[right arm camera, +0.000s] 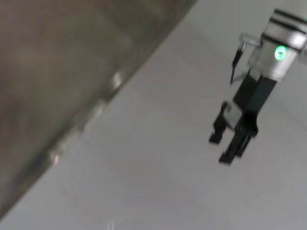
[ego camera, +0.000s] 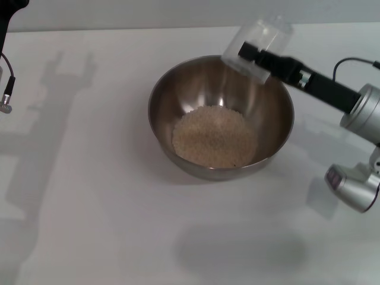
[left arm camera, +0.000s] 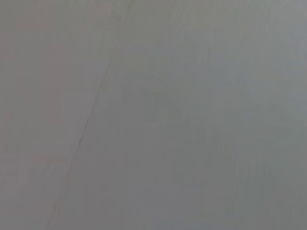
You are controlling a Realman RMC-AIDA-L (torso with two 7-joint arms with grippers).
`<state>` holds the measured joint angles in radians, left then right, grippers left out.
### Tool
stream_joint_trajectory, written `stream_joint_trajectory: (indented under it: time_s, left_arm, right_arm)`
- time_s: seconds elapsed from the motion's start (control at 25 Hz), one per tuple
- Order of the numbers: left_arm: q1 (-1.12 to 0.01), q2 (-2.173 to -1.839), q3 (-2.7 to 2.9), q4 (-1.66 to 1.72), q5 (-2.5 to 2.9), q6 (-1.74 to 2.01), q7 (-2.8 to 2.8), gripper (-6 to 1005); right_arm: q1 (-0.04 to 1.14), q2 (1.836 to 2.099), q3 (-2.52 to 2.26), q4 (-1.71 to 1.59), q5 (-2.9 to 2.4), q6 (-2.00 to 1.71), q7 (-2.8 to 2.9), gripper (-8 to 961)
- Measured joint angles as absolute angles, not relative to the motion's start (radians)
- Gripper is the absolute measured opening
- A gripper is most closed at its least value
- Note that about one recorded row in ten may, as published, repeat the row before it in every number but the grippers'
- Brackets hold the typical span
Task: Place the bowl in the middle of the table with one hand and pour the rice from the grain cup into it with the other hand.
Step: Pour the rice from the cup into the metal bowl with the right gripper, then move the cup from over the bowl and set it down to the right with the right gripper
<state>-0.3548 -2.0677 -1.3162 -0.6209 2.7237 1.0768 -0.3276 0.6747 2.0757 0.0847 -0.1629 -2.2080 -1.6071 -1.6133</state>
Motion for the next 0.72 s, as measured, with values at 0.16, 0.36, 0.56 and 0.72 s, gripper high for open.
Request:
stream_joint_trajectory:
  time_s: [0.16, 0.36, 0.56, 0.72]
  left_arm:
    - [-0.354, -2.068, -1.316, -0.621, 2.724, 1.079, -0.328, 722]
    - [-0.356, -2.068, -1.316, -0.618, 2.724, 1.080, -0.328, 722]
    - [-0.357, -2.068, -1.316, -0.621, 2.724, 1.080, -0.328, 722]
    - [-0.359, -2.068, -1.316, -0.621, 2.725, 1.080, -0.328, 722]
  right_arm:
    - [0.682, 2.073, 0.073, -0.166, -2.150, -1.605, -1.607, 16]
    - [0.678, 2.074, 0.042, -0.165, -2.140, -1.601, -1.602, 16]
    - [0.669, 2.076, 0.017, -0.156, -2.104, -1.588, -1.583, 16]
    - [0.664, 2.077, 0.041, -0.120, -2.037, -1.584, -1.484, 17]
